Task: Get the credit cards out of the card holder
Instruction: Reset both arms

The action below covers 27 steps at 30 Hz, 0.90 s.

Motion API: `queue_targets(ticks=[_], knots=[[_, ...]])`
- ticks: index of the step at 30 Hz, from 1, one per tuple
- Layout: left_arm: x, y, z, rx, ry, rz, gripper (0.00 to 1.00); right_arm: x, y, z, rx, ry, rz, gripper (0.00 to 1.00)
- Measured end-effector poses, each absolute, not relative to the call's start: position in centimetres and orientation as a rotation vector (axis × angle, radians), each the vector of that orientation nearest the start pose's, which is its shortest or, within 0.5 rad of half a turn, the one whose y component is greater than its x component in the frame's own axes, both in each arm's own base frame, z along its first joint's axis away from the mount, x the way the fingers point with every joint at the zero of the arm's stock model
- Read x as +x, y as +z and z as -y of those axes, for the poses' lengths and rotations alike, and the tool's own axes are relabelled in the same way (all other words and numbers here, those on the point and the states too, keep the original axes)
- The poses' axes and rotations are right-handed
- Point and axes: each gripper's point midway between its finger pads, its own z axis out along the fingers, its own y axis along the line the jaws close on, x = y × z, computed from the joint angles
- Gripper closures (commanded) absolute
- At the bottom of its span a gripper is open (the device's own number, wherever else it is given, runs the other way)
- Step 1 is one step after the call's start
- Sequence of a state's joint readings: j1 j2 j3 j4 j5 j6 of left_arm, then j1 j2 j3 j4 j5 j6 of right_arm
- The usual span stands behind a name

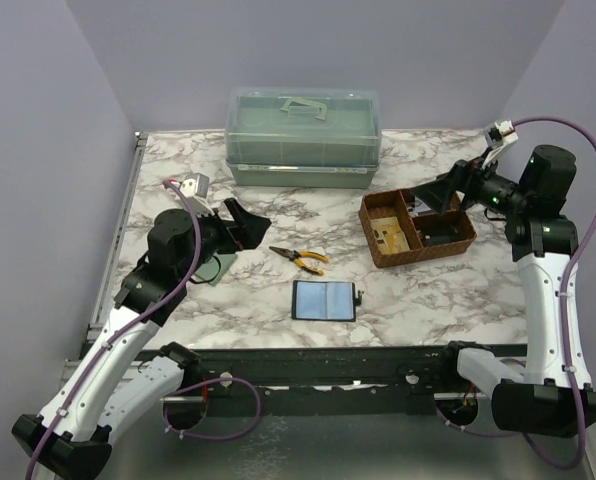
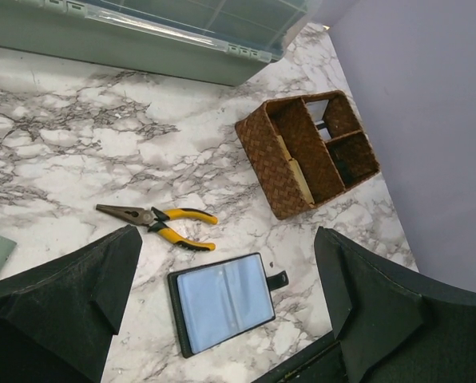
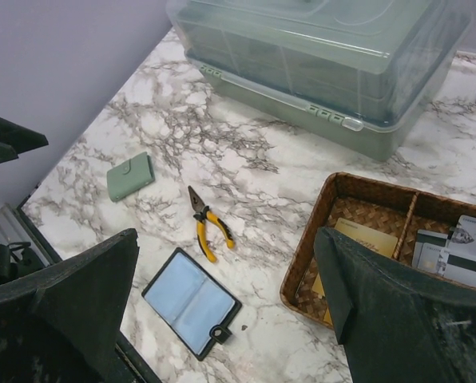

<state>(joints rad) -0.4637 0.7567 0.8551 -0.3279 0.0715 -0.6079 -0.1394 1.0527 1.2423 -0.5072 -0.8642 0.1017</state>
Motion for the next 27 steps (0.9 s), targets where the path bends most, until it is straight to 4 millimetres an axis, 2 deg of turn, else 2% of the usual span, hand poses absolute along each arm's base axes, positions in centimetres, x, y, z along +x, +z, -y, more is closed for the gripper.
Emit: queue_targets(ticks=[20,27], knots=[[25.0,27.0,16.1,-0.103,-0.787,-1.912,0.01,29.8,34.7,-9.5,-0.369,0.797,-1.808,0.01],[24.7,27.2,15.8,-0.105,-0.788,-1.896,0.01,29.8,34.5,-9.4,-0.365,0.798,-1.812,0.01]])
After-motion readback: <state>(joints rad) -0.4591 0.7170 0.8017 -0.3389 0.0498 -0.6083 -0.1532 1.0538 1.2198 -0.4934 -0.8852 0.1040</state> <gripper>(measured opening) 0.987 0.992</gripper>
